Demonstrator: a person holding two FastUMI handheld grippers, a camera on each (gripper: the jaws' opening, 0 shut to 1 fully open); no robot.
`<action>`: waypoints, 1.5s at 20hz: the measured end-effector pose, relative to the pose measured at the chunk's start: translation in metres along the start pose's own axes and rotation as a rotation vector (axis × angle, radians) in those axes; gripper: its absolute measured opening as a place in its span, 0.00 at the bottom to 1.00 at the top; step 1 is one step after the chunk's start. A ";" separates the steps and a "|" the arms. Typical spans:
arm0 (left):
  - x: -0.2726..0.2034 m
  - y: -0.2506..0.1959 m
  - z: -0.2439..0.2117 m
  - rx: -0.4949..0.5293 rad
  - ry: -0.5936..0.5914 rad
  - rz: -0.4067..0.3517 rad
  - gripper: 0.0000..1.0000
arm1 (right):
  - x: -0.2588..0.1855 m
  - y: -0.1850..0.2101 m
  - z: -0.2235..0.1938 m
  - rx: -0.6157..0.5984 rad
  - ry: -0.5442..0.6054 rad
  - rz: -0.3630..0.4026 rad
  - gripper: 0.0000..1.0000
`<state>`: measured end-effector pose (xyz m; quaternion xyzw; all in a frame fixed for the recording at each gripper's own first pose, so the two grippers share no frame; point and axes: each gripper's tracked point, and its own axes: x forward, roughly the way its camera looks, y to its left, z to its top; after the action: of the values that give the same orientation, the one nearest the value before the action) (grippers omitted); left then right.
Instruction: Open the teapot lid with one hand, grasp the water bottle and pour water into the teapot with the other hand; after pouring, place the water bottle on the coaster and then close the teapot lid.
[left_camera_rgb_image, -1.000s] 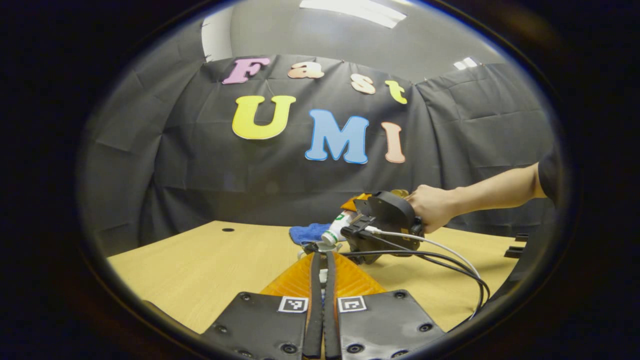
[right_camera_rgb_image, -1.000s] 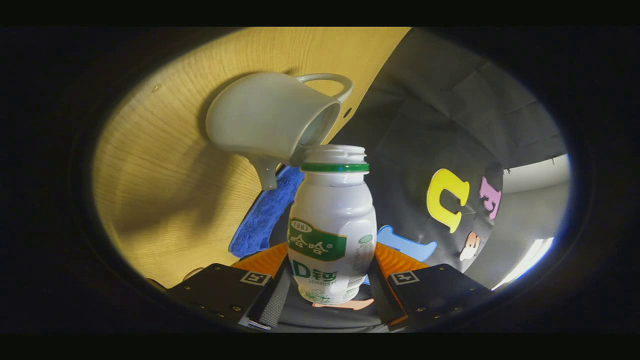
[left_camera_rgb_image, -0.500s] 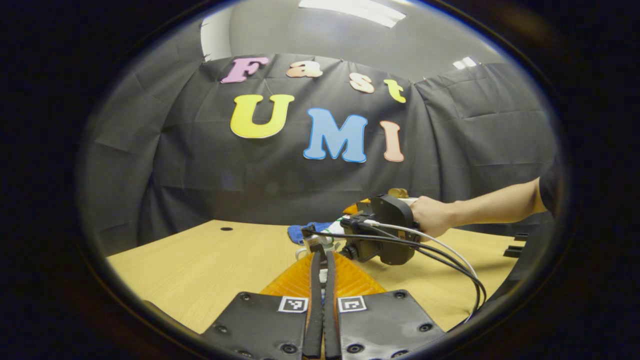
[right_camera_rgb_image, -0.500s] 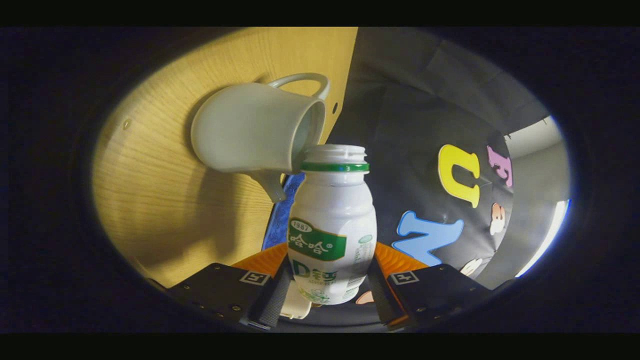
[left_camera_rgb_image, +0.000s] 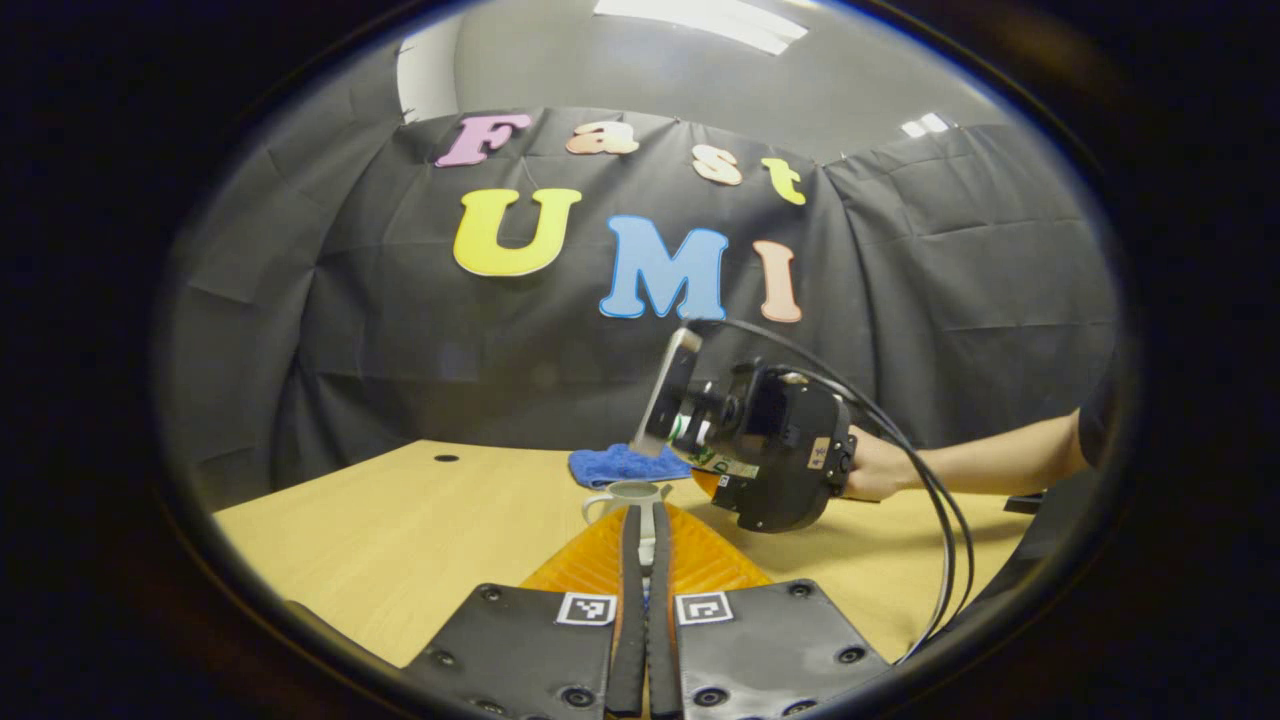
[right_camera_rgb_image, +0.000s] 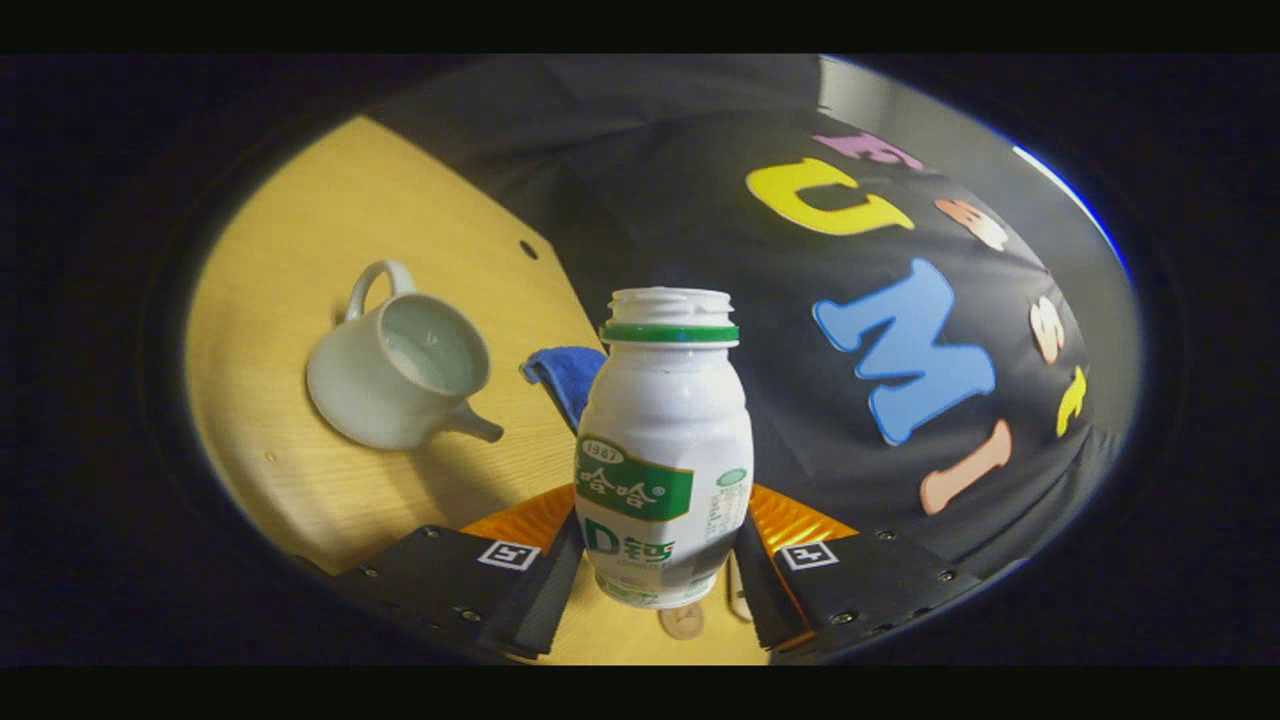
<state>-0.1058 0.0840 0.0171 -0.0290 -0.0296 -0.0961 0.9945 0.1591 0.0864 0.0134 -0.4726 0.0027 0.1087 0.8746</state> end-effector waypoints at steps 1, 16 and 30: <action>0.002 -0.003 0.000 0.006 0.000 -0.002 0.12 | -0.004 -0.005 -0.002 0.081 -0.008 -0.011 0.72; 0.125 -0.008 0.051 -0.090 -0.071 -0.057 0.08 | -0.058 -0.046 -0.058 0.864 -0.064 0.047 0.72; 0.234 0.016 -0.011 0.016 0.085 0.019 0.07 | -0.067 -0.102 -0.105 0.929 -0.034 -0.124 0.72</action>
<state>0.1267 0.0545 0.0203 -0.0171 0.0123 -0.0877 0.9959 0.1234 -0.0667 0.0470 -0.0287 0.0086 0.0510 0.9983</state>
